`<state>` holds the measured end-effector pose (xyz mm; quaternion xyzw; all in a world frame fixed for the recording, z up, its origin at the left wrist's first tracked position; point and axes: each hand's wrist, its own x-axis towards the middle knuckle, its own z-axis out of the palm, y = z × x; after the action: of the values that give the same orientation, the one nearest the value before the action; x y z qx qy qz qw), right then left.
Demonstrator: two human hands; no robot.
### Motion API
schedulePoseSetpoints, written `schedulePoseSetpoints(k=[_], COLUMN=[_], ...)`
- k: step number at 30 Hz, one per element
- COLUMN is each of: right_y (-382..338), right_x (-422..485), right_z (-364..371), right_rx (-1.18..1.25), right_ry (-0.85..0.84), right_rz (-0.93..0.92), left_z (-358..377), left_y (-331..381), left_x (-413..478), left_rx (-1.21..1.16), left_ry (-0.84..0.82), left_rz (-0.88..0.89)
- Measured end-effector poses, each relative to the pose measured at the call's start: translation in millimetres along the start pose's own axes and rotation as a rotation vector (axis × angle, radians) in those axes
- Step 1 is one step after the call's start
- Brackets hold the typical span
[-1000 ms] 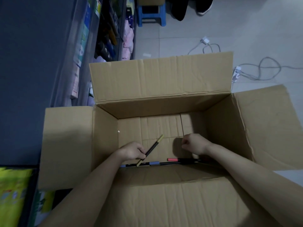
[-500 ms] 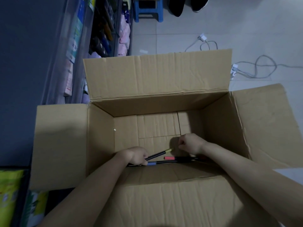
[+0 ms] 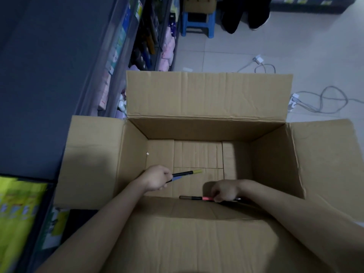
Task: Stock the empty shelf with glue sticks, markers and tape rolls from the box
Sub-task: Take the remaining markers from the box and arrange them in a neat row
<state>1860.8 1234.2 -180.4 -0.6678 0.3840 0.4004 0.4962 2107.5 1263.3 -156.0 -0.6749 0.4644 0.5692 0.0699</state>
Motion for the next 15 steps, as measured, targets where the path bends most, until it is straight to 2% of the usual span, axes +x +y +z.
schedulePoseSetpoints(k=[8, 10, 12, 15], right_y=[-16.0, -21.4, -27.3, -39.4], right_x=[-4.2, -8.1, -13.5, -25.5], right_z=[-4.6, -9.5, -17.9, -33.8], right_rx=[-0.07, -0.047, -0.029, 0.034], right_ry=[0.011, 0.035, 0.087, 0.231], right_rz=[0.034, 0.027, 0.003, -0.043], left_z=[-6.4, -9.9, -14.7, -21.8], left_y=[-1.0, 2.0, 6.8, 19.0], left_x=[-18.6, -25.8, -33.3, -48.0], left_rx=[-0.209, -0.165, -0.025, 0.12], left_ry=[0.134, 0.206, 0.308, 0.403], left_rz=[0.077, 0.097, 0.139, 0.192])
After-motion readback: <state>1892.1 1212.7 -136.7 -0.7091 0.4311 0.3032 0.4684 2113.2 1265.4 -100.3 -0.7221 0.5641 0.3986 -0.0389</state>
